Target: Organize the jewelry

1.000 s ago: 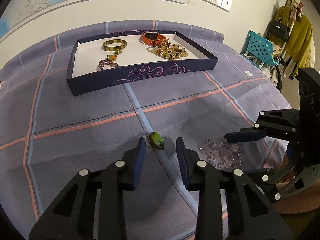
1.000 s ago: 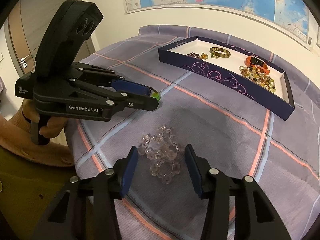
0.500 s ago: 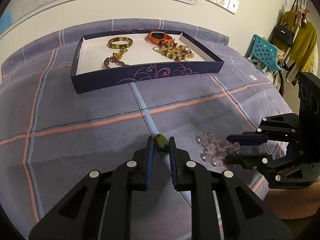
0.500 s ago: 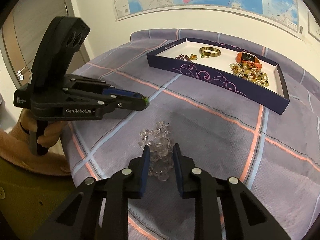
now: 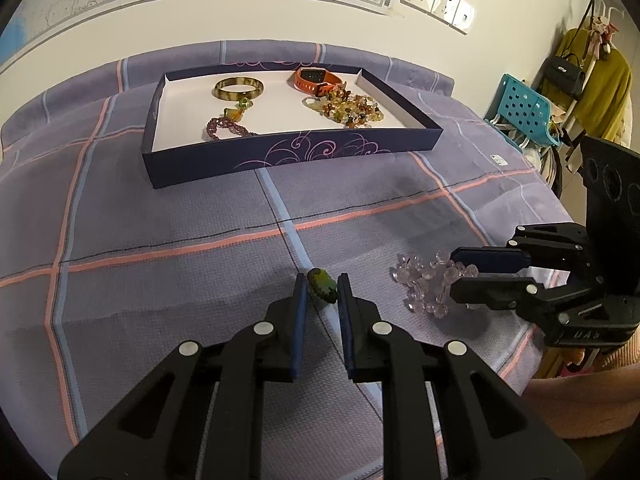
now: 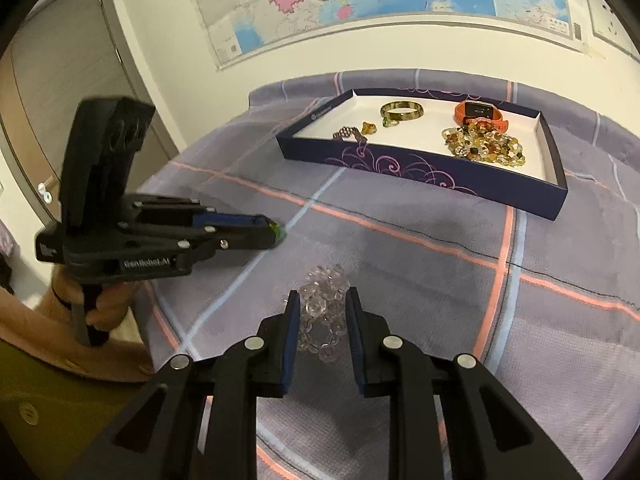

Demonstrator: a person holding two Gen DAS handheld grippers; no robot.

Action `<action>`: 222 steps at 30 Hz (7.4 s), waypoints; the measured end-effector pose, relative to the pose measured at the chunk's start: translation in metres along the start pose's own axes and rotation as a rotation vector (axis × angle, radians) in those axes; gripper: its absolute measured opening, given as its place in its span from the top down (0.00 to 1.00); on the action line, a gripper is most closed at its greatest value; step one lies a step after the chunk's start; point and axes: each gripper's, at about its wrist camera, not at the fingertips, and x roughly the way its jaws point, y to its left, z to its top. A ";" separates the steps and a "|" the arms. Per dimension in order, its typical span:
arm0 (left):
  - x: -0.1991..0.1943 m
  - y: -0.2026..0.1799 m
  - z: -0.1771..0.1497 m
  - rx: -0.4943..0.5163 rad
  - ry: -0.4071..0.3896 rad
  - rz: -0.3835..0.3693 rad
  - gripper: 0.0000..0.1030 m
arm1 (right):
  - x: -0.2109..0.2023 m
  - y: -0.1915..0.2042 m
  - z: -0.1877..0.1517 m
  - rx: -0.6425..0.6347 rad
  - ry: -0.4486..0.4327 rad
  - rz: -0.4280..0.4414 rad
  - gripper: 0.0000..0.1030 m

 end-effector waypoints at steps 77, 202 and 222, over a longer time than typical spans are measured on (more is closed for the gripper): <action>-0.016 0.022 0.089 0.014 -0.144 0.044 0.85 | -0.029 -0.058 0.089 0.066 -0.217 -0.024 0.80; -0.004 0.008 0.023 -0.133 -0.128 0.382 0.05 | 0.016 -0.026 0.023 0.146 -0.128 -0.324 0.07; -0.002 0.007 0.021 -0.129 -0.123 0.383 0.05 | 0.017 -0.028 0.023 0.154 -0.117 -0.317 0.07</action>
